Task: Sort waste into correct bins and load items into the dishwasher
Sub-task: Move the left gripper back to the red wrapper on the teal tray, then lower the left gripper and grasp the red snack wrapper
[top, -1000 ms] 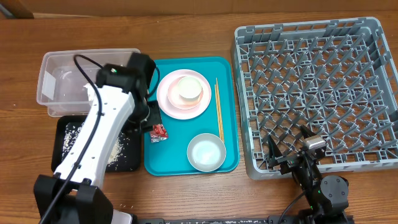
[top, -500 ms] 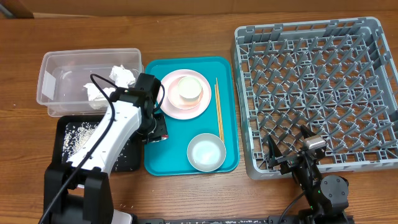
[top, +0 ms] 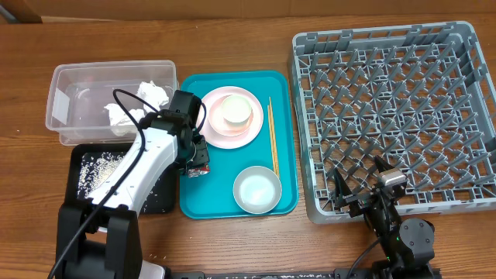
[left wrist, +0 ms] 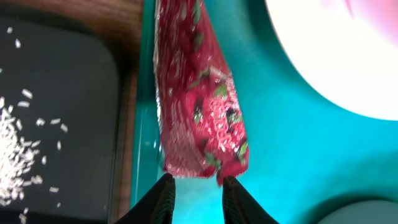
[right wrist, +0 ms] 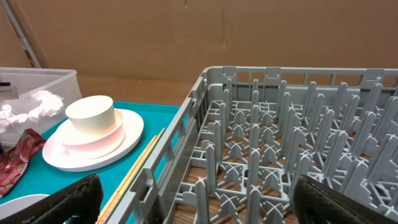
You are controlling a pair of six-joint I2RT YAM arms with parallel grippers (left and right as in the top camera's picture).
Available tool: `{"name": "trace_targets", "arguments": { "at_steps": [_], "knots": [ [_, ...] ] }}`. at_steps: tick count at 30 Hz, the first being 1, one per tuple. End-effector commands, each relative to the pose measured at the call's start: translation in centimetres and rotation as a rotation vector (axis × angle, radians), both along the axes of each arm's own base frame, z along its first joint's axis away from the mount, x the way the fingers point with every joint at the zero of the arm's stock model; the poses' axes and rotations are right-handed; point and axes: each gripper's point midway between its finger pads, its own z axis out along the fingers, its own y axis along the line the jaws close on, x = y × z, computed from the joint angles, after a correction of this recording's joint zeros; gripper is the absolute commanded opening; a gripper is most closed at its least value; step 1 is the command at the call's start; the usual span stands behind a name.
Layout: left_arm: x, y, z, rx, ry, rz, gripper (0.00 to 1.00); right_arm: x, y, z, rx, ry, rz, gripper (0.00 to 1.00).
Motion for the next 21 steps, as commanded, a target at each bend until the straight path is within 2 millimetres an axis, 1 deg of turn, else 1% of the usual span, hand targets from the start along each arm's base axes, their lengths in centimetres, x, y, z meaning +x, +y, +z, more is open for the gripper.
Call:
{"name": "trace_targets", "arguments": {
  "at_steps": [1,4,9,13,21],
  "knots": [
    [-0.4,0.3,-1.2,0.028,0.022,0.004,0.27,-0.1,0.1,0.3,0.001,-0.015,0.004,1.00],
    [-0.1,0.6,-1.3,0.046,0.012,0.005,0.27,-0.1,0.1,0.3,0.001,-0.015,0.004,1.00],
    [0.0,0.6,-1.4,0.047,0.013,0.005,0.33,-0.1,0.1,0.3,0.001,-0.015,0.004,1.00],
    [0.0,0.6,-1.6,0.046,0.009,0.005,0.34,-0.1,0.1,0.3,0.001,-0.015,0.004,1.00],
    [-0.3,0.7,-3.2,0.042,-0.007,0.006,0.35,-0.1,0.1,0.3,0.001,-0.015,0.004,1.00]
  ]
}}
